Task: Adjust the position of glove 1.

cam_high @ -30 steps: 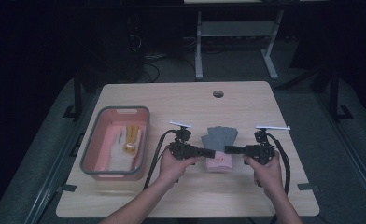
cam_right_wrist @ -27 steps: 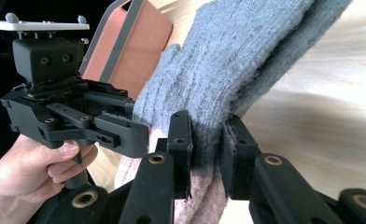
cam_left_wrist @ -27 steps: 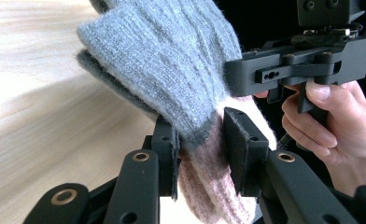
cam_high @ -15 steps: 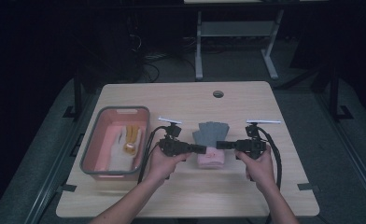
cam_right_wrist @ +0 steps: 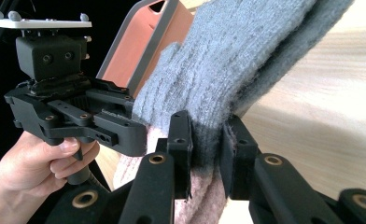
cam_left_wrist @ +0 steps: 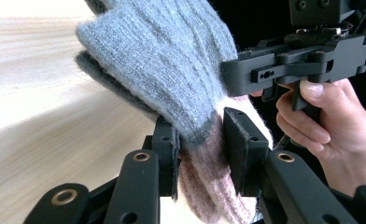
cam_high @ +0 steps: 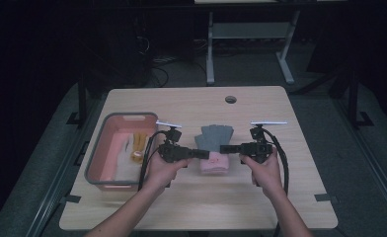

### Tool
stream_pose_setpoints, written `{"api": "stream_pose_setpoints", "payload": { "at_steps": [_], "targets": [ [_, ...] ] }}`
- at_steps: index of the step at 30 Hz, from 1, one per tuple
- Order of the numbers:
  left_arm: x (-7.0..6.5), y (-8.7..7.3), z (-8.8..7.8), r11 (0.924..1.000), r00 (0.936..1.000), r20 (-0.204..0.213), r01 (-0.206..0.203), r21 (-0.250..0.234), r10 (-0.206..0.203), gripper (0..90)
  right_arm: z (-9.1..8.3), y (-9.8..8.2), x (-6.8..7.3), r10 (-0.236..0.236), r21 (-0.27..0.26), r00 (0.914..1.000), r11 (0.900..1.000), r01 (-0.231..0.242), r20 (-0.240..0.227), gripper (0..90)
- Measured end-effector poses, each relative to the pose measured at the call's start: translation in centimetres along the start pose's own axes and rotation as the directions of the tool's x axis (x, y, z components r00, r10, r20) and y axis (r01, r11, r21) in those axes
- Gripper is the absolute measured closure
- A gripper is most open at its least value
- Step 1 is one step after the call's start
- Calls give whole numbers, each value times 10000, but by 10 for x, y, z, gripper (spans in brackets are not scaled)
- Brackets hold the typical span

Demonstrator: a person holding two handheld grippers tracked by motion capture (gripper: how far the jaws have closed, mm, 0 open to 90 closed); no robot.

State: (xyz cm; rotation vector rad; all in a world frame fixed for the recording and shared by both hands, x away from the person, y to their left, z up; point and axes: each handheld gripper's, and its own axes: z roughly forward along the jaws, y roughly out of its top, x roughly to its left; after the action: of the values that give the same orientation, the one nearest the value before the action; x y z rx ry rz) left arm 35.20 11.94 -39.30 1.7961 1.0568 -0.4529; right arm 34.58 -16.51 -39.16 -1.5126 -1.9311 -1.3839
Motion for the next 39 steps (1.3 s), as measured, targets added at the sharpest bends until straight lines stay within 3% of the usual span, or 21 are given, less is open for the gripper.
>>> {"api": "stream_pose_setpoints", "payload": {
  "at_steps": [26,39],
  "targets": [
    [8,0,-34,9995,9999,-102,-15,-310,12,672,26,16,21,-335,392,9991,9986,345,-260,759],
    [11,2,-46,9989,9999,-38,115,-449,-116,671,34,24,31,-622,572,9980,9964,629,-140,759]
  ]
}}
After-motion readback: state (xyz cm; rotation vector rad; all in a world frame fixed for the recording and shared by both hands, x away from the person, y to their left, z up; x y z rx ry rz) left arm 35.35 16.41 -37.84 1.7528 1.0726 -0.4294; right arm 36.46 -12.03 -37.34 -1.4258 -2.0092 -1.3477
